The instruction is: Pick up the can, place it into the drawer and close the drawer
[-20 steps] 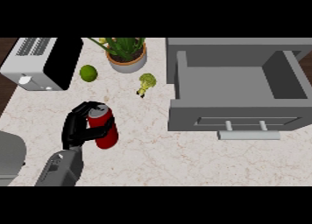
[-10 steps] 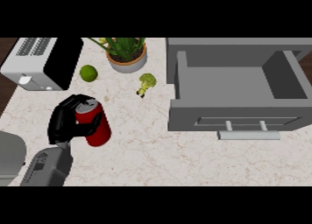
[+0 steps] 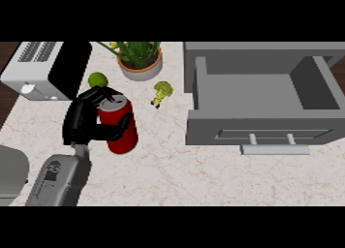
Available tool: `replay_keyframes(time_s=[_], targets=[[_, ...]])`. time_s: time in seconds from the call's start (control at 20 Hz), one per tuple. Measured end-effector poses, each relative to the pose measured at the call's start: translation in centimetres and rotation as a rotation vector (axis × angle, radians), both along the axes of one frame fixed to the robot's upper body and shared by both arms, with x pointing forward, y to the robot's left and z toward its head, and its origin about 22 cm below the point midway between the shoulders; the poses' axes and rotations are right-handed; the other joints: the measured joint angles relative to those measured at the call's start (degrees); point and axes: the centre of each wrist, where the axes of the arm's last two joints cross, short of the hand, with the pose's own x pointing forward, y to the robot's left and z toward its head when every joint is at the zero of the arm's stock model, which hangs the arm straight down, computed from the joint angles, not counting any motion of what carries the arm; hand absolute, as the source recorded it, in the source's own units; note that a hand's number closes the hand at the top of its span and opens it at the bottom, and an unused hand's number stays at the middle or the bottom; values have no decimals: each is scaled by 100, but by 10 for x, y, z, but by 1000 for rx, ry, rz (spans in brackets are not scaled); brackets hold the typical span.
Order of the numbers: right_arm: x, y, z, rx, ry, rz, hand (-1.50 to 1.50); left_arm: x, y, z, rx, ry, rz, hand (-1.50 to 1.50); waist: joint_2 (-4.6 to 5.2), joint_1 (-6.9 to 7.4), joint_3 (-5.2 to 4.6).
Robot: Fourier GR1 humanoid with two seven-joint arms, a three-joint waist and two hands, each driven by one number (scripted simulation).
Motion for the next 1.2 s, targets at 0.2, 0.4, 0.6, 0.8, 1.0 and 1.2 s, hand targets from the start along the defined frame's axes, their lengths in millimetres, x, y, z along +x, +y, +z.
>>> replay_keyframes(time_s=[0.2,0.4,0.6,0.8,1.0,1.2], targets=[[-1,6,0,5,-2,-3,-150,13,-32,36,13,-17,-34,150,2,-12,-1],[0,3,4,9,-8,-2,-150,26,-64,67,21,-25,-72,150,7,-29,-1],[0,1,0,6,-7,-6,-150,31,-93,96,44,-37,-100,150,7,-36,-2],[-1,0,2,8,-10,-10,-150,42,-117,130,67,-69,-110,150,10,-50,-1],[-1,-3,0,2,-5,-1,-150,55,-144,156,81,-91,-123,150,19,-84,-1],[2,-4,8,-7,-8,-1,-150,64,-168,175,85,-86,-127,150,23,-101,-2]])
